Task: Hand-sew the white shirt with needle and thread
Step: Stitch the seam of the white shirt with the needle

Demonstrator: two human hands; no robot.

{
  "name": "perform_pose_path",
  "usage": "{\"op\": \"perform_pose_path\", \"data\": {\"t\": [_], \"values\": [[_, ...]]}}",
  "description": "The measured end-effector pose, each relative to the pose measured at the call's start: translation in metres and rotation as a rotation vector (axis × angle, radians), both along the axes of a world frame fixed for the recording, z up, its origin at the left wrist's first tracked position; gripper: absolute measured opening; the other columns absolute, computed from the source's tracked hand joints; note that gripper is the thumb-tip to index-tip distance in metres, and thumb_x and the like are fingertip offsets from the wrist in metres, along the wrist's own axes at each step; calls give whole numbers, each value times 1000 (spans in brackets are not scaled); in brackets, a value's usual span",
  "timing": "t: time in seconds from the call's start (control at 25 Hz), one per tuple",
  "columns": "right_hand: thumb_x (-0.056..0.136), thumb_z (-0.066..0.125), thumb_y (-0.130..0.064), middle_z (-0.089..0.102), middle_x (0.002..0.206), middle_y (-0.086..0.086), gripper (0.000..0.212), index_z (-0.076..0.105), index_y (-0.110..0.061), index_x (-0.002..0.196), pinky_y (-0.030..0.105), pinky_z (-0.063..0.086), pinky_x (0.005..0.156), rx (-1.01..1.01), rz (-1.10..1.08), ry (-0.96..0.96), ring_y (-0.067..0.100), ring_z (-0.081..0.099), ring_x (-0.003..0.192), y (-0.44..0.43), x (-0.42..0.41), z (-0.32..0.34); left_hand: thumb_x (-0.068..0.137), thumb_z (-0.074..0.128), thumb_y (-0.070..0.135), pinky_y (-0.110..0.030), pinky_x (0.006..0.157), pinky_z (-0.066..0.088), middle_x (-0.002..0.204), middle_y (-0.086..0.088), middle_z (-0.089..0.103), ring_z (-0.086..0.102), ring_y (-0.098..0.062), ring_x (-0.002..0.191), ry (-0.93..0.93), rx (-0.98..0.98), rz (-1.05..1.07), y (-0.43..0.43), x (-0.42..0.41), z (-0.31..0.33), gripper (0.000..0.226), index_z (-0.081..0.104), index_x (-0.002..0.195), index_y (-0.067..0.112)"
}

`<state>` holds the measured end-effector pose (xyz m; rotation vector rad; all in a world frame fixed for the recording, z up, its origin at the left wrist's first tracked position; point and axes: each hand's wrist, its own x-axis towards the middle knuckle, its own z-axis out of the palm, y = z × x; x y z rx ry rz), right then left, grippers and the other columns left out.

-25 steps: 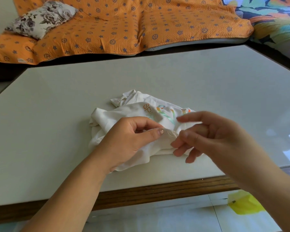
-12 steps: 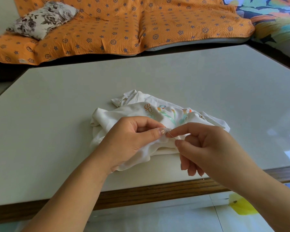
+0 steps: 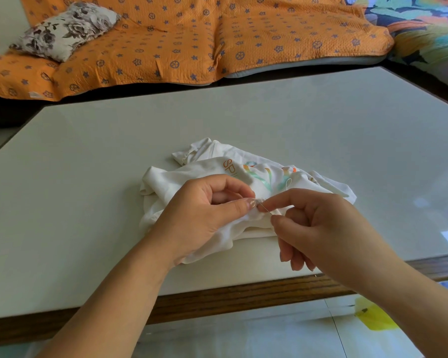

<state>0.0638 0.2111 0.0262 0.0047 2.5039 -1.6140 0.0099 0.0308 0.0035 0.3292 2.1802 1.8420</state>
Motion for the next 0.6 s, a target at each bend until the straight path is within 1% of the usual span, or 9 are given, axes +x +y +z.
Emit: {"op": "perform_pose_path", "data": {"t": [0.12,0.2,0.28,0.36,0.44,0.48,0.6], "values": [[89,53,-11,65,52,0,23,66,-30,91,13,40,42,17,-5,12,8,55,41,1,0,-1,84,72,9,-17,76,53,84,-3,77,70,-9,80,27,-11,3,1,0,0,10,73,85,19],[90,53,-12,65,52,-1,23,66,-31,91,12,39,41,35,-5,23,6,55,41,0,0,-3,83,73,8,-18,78,54,84,-1,77,71,-8,81,68,-38,2,2,0,-1,14,75,82,22],[91,54,-15,65,53,-3,20,64,-31,90,13,39,40,58,-15,39,5,56,41,-1,-1,-7,82,75,12,-19,81,54,83,2,77,72,-8,83,111,-87,-8,3,1,-1,15,76,78,27],[93,54,-17,67,55,-4,14,61,-28,88,15,40,41,59,-41,59,5,57,43,-4,-4,-13,81,76,16,-16,81,53,82,7,76,72,-6,83,151,-144,-29,5,5,-2,16,76,76,32],[95,53,-17,68,58,-4,12,57,-24,86,17,44,45,55,-64,92,7,60,45,-5,-6,-18,81,76,20,-15,80,52,83,10,76,71,-4,83,174,-157,-3,8,7,-3,12,74,81,32],[96,52,-17,69,59,-3,12,56,-23,86,19,45,47,48,-73,106,8,60,46,-6,-6,-20,81,76,23,-17,81,53,83,9,76,71,-5,84,164,-145,34,9,7,-5,9,73,85,30],[97,52,-16,69,61,2,10,55,-19,88,22,48,47,-36,-88,107,10,60,47,-6,-7,-20,81,76,30,-29,84,55,85,7,76,70,-15,87,120,-131,85,10,6,-5,11,72,91,28]]}}
